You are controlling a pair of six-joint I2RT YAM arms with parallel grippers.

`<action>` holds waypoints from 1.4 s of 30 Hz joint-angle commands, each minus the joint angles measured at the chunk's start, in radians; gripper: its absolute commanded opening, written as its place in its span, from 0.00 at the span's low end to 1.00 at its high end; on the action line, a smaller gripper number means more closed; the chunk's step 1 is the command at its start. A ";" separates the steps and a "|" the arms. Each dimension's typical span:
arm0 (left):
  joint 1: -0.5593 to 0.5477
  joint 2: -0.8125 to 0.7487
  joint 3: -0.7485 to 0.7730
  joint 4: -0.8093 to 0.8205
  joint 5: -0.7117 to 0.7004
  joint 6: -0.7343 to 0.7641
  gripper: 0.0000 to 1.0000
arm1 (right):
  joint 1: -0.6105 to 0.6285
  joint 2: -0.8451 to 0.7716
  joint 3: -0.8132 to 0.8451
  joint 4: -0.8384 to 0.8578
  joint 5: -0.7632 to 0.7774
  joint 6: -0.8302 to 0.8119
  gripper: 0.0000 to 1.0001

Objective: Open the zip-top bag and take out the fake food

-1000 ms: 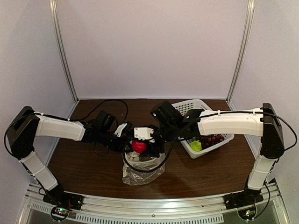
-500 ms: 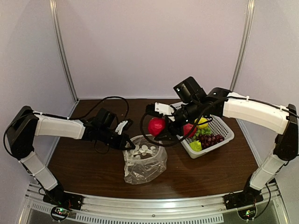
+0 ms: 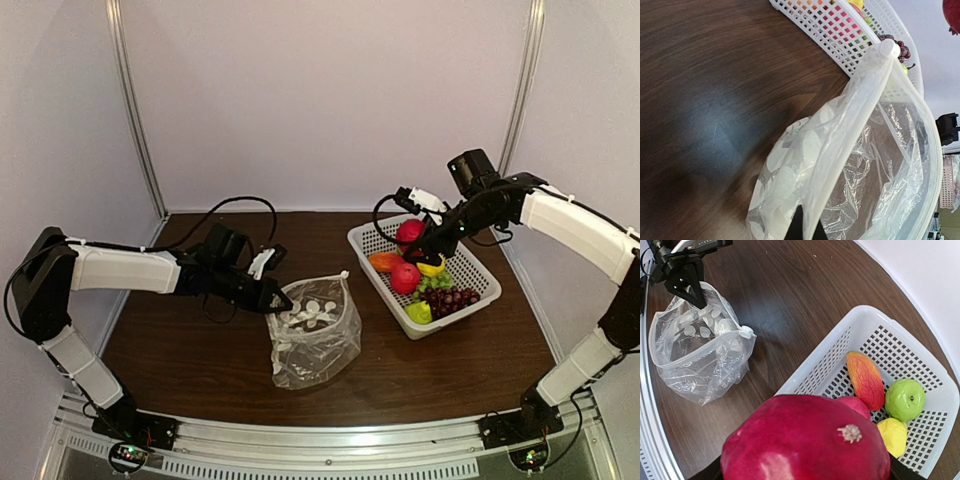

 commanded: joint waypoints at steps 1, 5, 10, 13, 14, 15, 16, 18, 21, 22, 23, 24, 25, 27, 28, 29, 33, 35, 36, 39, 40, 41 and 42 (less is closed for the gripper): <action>0.006 0.001 0.033 0.021 0.006 0.001 0.00 | -0.044 0.068 -0.009 -0.035 -0.047 0.086 0.77; 0.006 -0.002 0.035 0.020 0.009 -0.005 0.00 | -0.066 0.164 0.012 -0.060 -0.079 0.137 0.78; 0.004 -0.006 0.032 0.021 0.007 -0.008 0.00 | -0.076 0.251 0.030 -0.059 -0.098 0.177 0.78; 0.001 -0.010 0.028 0.021 0.006 -0.009 0.00 | -0.079 0.270 0.027 -0.044 -0.117 0.200 0.78; 0.000 -0.011 0.026 0.021 0.006 -0.008 0.00 | -0.079 0.278 0.026 -0.041 -0.124 0.206 0.78; -0.002 -0.012 0.024 0.021 0.006 -0.009 0.00 | -0.078 0.285 0.025 -0.040 -0.129 0.211 0.78; -0.002 -0.013 0.023 0.021 0.006 -0.009 0.00 | -0.079 0.292 0.026 -0.042 -0.131 0.215 0.78; -0.002 -0.014 0.023 0.022 0.004 -0.007 0.00 | -0.079 0.308 0.029 -0.049 -0.132 0.217 0.78; -0.002 -0.013 0.023 0.021 0.007 -0.006 0.00 | -0.079 0.323 0.035 -0.060 -0.123 0.216 0.79; -0.002 -0.013 0.023 0.021 0.009 -0.006 0.00 | -0.079 0.325 0.038 -0.062 -0.121 0.216 0.81; -0.002 -0.014 0.023 0.020 0.011 -0.005 0.00 | -0.079 0.326 0.038 -0.062 -0.120 0.214 0.82; -0.002 -0.015 0.023 0.020 0.014 -0.006 0.00 | -0.079 0.324 0.038 -0.063 -0.120 0.214 0.84; -0.003 -0.018 0.023 0.020 0.013 -0.006 0.00 | -0.080 0.323 0.040 -0.065 -0.118 0.212 0.85; -0.003 -0.022 0.023 0.017 0.011 -0.004 0.00 | -0.080 0.317 0.045 -0.071 -0.113 0.210 0.87; -0.003 -0.024 0.023 0.018 0.009 -0.003 0.00 | -0.080 0.315 0.047 -0.071 -0.109 0.209 0.88; -0.003 -0.027 0.021 0.017 0.007 -0.001 0.00 | -0.080 0.311 0.046 -0.072 -0.105 0.206 0.89; -0.004 -0.033 0.025 0.012 -0.005 0.001 0.00 | -0.081 0.289 0.048 -0.080 -0.099 0.196 0.91; -0.004 -0.033 0.037 -0.001 -0.009 0.004 0.00 | -0.083 0.277 0.058 -0.088 -0.096 0.188 0.92; -0.004 -0.035 0.047 -0.013 -0.012 0.007 0.00 | -0.086 0.268 0.064 -0.093 -0.096 0.186 0.92; -0.005 -0.040 0.094 -0.069 -0.025 0.024 0.00 | -0.105 0.234 0.083 -0.095 -0.094 0.184 0.92; -0.005 -0.042 0.115 -0.091 -0.029 0.032 0.00 | -0.113 0.219 0.089 -0.093 -0.092 0.182 0.93; -0.004 -0.044 0.139 -0.115 -0.037 0.042 0.00 | -0.122 0.204 0.091 -0.088 -0.083 0.181 0.93; -0.005 -0.046 0.162 -0.138 -0.045 0.053 0.02 | -0.130 0.187 0.088 -0.079 -0.072 0.182 0.93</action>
